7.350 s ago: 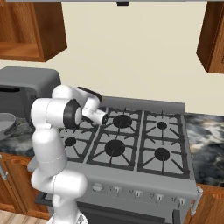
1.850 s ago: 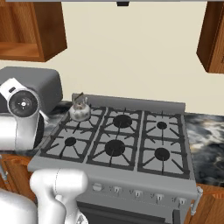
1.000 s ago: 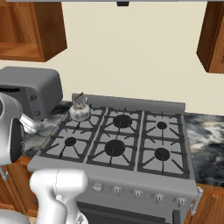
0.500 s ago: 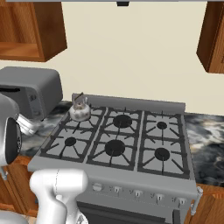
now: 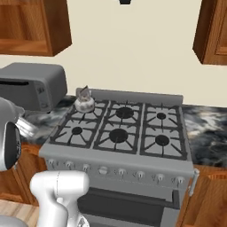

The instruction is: Pick the kettle from the cabinet and place it on a stove burner. Then pick the pot from the counter and place it on another stove burner. Finally, turn both burners on.

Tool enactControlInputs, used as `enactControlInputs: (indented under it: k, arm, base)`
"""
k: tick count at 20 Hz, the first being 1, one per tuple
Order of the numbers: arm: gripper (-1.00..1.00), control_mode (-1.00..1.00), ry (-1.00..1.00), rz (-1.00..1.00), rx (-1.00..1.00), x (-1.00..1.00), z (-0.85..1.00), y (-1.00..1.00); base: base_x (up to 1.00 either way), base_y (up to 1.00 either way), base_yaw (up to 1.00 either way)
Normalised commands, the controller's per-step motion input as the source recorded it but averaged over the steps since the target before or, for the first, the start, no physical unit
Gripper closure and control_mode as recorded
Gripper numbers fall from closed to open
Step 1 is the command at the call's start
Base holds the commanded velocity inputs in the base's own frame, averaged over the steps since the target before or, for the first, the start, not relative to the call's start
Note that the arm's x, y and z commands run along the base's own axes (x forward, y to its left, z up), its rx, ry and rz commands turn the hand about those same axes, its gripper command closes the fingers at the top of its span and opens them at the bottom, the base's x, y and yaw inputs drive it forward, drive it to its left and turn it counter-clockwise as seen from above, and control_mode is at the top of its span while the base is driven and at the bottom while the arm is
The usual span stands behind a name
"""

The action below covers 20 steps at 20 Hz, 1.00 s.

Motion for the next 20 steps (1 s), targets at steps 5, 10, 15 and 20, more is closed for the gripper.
enactControlInputs:
  k: [5, 10, 15, 20]
  arm:
    - [-1.0, 1.0, 0.0, 0.0, 0.0, 0.0, 0.0, 0.0]
    - [-1.0, 1.0, 0.0, 0.0, 0.0, 0.0, 0.0, 0.0]
    - [-1.0, 1.0, 0.0, 0.0, 0.0, 0.0, 0.0, 0.0]
    - [-1.0, 1.0, 0.0, 0.0, 0.0, 0.0, 0.0, 0.0]
  base:
    - [-0.18, 0.54, -0.07]
    - [0.0, 0.74, -0.04]
    - [0.0, 0.67, -0.03]
    - [0.0, 0.53, -0.03]
